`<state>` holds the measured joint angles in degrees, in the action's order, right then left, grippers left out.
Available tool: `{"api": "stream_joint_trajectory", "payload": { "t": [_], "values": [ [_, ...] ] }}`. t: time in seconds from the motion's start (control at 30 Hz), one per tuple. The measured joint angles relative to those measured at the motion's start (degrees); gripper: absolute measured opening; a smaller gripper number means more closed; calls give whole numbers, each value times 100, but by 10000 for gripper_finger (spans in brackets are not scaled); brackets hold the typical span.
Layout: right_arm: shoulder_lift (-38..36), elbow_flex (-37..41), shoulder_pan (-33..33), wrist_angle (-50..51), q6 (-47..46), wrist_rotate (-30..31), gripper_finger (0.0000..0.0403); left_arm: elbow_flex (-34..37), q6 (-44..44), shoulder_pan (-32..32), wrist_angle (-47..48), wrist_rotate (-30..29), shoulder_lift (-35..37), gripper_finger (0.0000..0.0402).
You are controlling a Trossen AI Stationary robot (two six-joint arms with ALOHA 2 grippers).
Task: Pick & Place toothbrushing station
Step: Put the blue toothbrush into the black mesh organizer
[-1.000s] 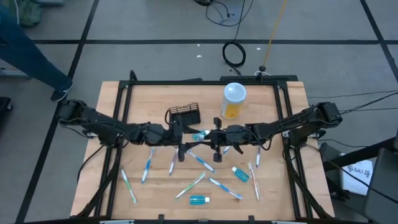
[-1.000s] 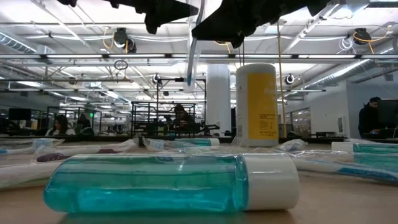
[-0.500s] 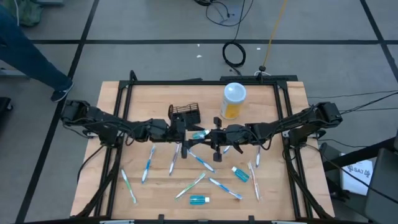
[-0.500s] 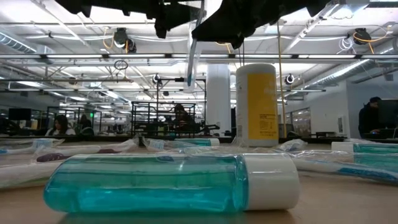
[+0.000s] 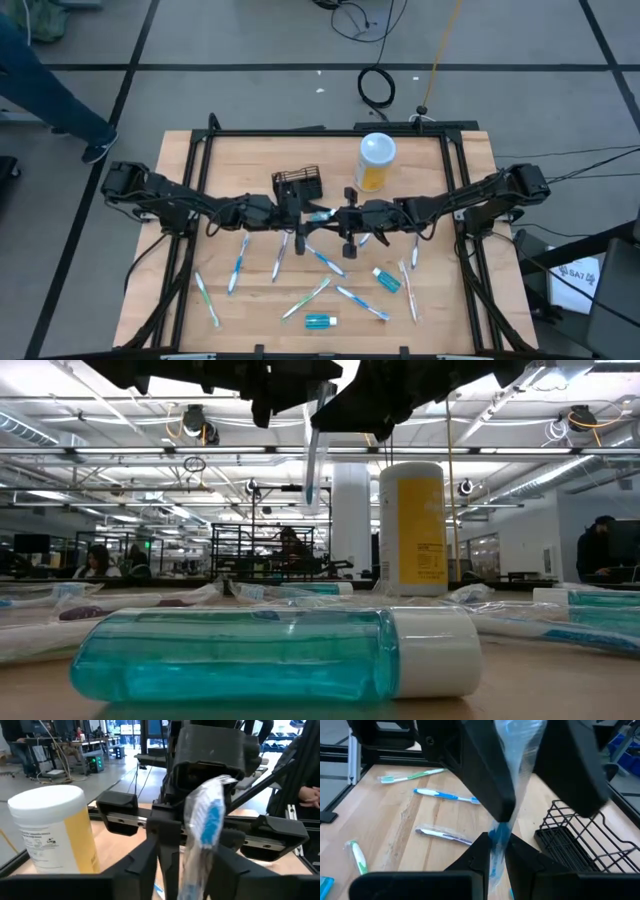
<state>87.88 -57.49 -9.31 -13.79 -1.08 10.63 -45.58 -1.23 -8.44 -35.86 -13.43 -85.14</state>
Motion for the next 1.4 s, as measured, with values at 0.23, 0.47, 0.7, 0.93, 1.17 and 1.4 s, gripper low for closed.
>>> {"api": "stream_joint_trajectory", "payload": {
  "t": [0.23, 0.47, 0.7, 0.93, 1.17, 1.4],
  "values": [
    [2, 0, 8, 15, 5, 44, 36, -2, -39, 7, 146, 153, 2, 48],
    [2, 0, 74, 166, -120, -1, 56, -2, 70, 20, 206, 127, 2, 17],
    [2, 0, 71, 274, -297, 5, 120, -2, -163, 19, 542, -178, 2, 25],
    [0, 0, 52, 626, -434, -25, 154, 2, -513, 17, 764, -466, 238, 19],
    [0, 0, 69, 843, -674, -23, 154, 0, -494, -5, 1721, -1750, 1090, 7],
    [0, 0, 69, 848, -704, -23, 157, 0, -154, 42, 2535, -3593, 1939, 15]
  ]
}}
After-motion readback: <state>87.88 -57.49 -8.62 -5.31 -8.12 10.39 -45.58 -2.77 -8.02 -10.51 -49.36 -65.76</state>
